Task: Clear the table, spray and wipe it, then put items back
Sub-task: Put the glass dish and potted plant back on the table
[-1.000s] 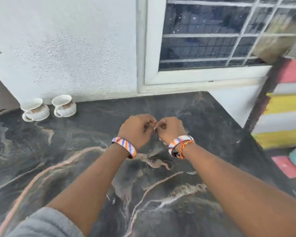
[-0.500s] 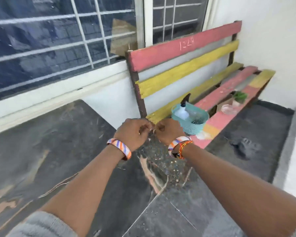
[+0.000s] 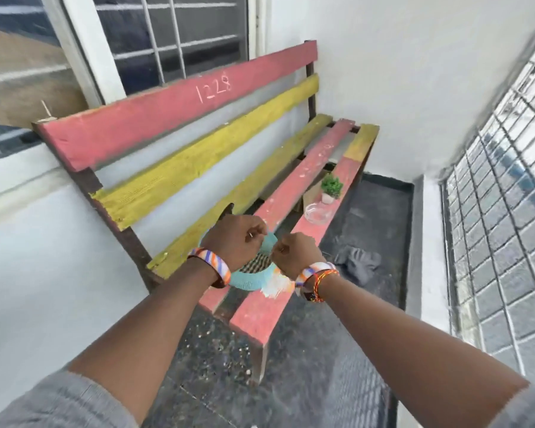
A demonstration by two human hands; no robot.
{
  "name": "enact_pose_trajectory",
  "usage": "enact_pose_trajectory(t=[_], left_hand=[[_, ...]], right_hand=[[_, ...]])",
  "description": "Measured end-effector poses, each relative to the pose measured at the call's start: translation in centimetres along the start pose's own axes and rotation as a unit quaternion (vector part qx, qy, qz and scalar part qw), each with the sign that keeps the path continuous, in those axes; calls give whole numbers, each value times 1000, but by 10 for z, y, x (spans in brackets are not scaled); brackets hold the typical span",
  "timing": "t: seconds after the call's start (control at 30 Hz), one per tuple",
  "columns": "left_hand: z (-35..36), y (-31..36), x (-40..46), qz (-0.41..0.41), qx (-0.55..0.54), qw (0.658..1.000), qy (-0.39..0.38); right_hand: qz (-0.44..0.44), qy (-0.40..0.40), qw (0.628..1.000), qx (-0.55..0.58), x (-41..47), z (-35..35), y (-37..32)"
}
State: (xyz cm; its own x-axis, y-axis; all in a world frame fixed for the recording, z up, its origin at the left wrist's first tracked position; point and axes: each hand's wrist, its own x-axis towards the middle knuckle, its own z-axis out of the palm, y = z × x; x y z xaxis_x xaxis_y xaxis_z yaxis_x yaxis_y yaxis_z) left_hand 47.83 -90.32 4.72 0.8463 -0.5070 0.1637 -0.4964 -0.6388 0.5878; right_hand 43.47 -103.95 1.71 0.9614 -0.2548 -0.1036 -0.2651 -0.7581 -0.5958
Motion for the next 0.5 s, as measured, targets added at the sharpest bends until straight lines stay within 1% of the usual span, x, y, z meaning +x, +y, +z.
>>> enact_pose_trajectory(t=[0.1, 0.37, 0.5], left_hand=[[16, 2, 63, 15, -12, 999, -37], [62, 28, 191, 50, -26, 995, -82], [101, 38, 251, 50, -20, 994, -98]], right_hand=[[30, 7, 1000, 6, 49, -24, 21], [90, 36, 995, 6, 140, -77, 86], [108, 14, 994, 6, 186, -104, 135]])
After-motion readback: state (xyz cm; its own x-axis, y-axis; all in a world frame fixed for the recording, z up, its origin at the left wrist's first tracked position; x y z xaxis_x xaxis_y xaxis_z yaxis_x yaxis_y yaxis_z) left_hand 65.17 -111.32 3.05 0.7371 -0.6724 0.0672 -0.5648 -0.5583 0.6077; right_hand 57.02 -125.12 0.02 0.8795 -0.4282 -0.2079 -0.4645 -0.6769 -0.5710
